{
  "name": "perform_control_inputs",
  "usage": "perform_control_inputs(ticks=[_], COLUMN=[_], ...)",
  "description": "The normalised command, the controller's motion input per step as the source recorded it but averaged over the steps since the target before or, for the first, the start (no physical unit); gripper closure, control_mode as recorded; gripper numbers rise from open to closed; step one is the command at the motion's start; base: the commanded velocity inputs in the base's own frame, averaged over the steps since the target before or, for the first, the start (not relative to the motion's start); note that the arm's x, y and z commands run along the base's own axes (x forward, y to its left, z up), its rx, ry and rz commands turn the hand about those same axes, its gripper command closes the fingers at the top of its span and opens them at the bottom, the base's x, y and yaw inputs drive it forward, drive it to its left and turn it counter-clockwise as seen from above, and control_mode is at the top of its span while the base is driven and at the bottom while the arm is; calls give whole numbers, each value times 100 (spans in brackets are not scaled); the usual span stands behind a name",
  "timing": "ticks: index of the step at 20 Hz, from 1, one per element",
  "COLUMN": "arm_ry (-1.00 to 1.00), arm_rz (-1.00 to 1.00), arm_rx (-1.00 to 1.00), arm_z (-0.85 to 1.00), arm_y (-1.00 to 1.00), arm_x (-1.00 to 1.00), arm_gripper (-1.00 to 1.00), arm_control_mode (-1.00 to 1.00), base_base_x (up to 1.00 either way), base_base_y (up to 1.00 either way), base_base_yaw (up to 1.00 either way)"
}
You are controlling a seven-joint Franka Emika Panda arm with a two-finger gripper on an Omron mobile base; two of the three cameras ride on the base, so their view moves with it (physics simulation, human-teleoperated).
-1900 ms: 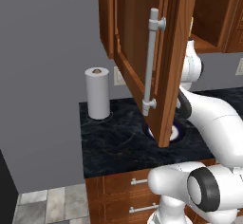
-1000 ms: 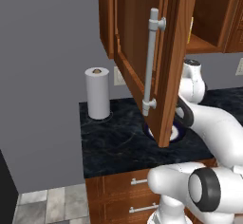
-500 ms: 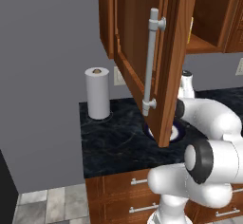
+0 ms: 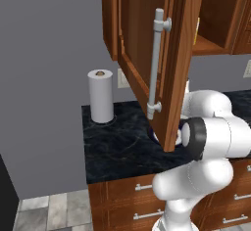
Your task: Move the hot dog bun to the plate on the dining table and place the condiment next to that plate. Then navigate to the fridge and take the sausage and place it on the plate as well.
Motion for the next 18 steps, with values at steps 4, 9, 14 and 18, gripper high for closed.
perform_control_inputs(ticks=[4, 9, 14, 18], arm_ry=[0, 0, 0, 0], arm_rz=[-12, -11, -4, 0], arm_rx=[0, 0, 0, 0], arm_z=[-23, -8, -5, -18], arm_y=[-7, -9, -4, 0], arm_x=[2, -5, -17, -4], arm_gripper=[-100, -100, -100, -100], arm_control_mode=[-100, -100, -100, -100], base_base_x=[0, 0, 0, 0], base_base_y=[0, 0, 0, 0], base_base_yaw=[0, 0, 0, 0])
